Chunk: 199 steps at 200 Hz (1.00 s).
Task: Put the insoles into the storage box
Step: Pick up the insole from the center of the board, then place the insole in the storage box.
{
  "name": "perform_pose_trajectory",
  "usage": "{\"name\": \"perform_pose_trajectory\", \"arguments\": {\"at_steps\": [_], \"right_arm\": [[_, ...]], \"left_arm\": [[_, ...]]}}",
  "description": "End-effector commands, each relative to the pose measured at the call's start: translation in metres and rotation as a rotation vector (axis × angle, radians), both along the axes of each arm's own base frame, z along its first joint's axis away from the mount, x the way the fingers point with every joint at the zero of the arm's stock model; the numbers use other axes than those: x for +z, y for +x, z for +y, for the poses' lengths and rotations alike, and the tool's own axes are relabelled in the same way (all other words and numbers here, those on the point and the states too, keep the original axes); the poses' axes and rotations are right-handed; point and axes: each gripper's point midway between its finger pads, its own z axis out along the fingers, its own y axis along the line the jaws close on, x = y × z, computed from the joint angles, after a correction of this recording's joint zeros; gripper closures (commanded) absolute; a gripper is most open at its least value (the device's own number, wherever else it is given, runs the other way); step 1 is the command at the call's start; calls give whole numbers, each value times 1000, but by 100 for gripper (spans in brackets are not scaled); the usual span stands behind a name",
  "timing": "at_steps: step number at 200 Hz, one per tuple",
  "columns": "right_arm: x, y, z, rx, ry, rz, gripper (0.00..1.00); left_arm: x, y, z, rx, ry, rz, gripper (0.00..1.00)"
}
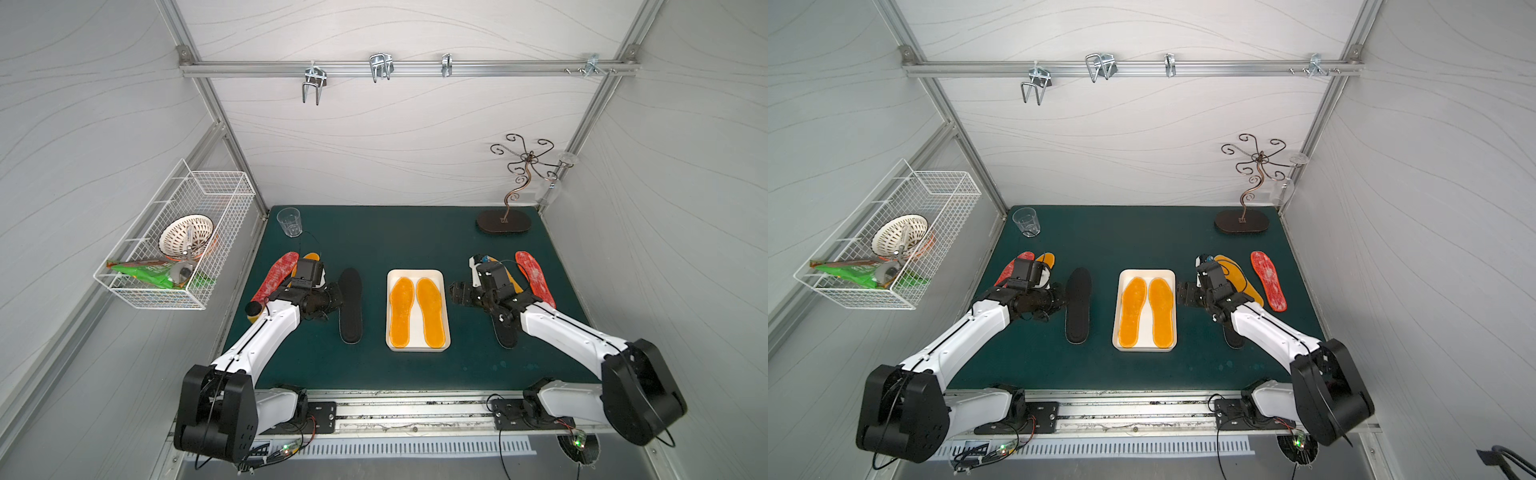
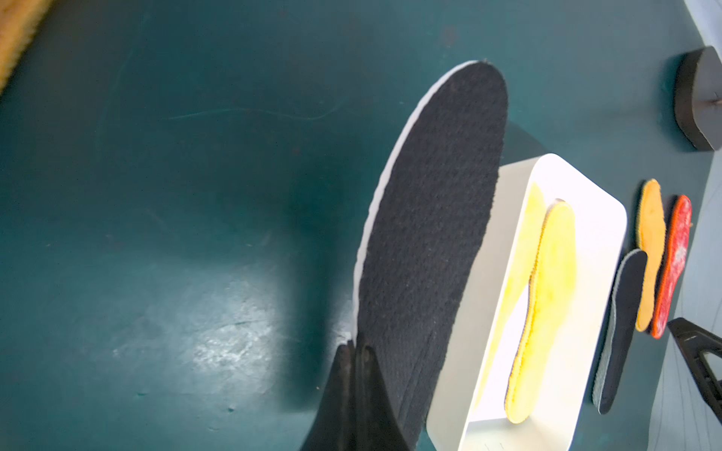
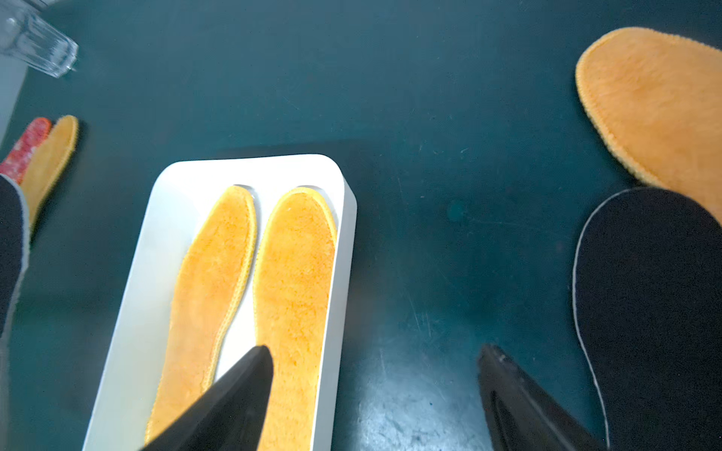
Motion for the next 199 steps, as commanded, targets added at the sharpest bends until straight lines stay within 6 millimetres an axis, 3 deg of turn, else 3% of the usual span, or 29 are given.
{"name": "perform_pose_trajectory", "arguments": {"at_steps": [1, 64, 126, 170, 199], "right_arm": [[23, -3, 5, 41, 11, -122, 9], [35, -13, -7, 15, 6, -258, 9], [31, -14, -12, -13, 8, -286, 9], [31, -13, -15, -31, 12, -297, 9], [30, -13, -13, -23, 16, -291, 9]], "left_arm": [[31, 16, -7, -23, 14, -94, 100], [62, 27, -25, -59, 16, -167, 100], [77, 30, -93, -188, -65, -209, 100], [60, 34, -150, -241, -144, -205, 100], [40, 42, -173, -222, -196, -182, 100]]}}
